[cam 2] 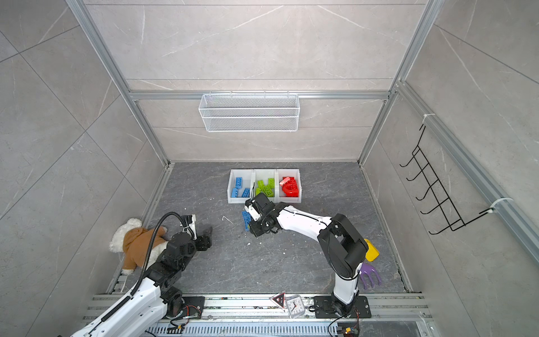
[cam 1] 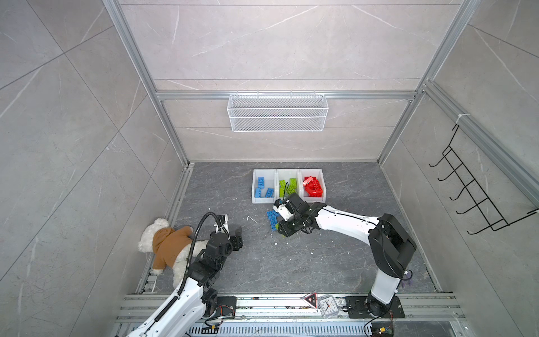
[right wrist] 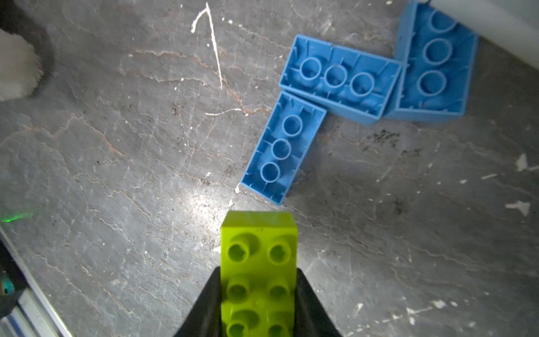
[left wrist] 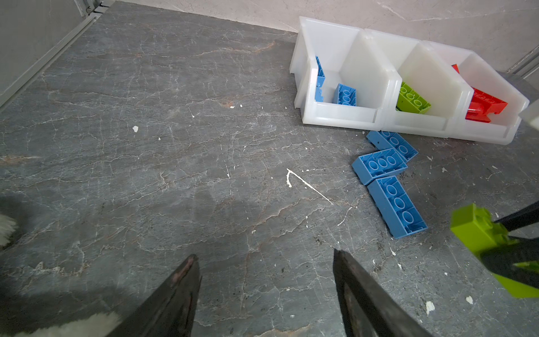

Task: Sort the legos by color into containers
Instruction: 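Lift and carry the lime-green brick over the middle compartment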

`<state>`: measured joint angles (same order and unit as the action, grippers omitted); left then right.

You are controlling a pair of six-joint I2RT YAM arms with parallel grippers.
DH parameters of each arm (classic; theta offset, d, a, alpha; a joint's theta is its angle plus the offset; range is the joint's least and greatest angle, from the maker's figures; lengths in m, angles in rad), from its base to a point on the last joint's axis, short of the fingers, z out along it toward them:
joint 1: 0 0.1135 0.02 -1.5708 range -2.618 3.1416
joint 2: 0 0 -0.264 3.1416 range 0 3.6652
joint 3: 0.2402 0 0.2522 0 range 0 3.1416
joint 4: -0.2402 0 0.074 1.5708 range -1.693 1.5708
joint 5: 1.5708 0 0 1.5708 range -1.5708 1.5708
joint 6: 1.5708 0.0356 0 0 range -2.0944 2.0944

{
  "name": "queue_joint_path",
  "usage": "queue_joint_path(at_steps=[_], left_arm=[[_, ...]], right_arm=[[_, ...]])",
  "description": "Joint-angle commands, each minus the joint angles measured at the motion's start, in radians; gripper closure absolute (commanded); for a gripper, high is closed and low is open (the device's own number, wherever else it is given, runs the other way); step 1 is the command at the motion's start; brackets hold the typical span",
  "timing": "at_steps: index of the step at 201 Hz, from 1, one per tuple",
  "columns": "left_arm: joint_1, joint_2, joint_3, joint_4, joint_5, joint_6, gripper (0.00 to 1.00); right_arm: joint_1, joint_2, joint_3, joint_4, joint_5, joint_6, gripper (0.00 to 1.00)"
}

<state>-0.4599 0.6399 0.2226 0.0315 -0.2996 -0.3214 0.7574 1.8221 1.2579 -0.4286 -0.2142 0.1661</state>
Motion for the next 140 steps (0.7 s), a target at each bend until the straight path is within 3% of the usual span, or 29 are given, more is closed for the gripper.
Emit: queue_joint_path(at_steps=[1,47,140], left_arm=[[0.004,-0.006,0.008,0.040,-0.018,-0.007,0.25],[0.005,-0.006,0.009,0.038,-0.017,-0.007,0.25],[0.006,-0.009,0.007,0.036,-0.016,-0.009,0.25]], right_arm=[[-0.062,-0.022,0.052,0.023,-0.086,-0.022,0.70],[-0.195,0.048,0.184,0.034,-0.124,-0.050,0.70],[-0.328,0.294,0.535,-0.017,-0.072,-0.026,0.71]])
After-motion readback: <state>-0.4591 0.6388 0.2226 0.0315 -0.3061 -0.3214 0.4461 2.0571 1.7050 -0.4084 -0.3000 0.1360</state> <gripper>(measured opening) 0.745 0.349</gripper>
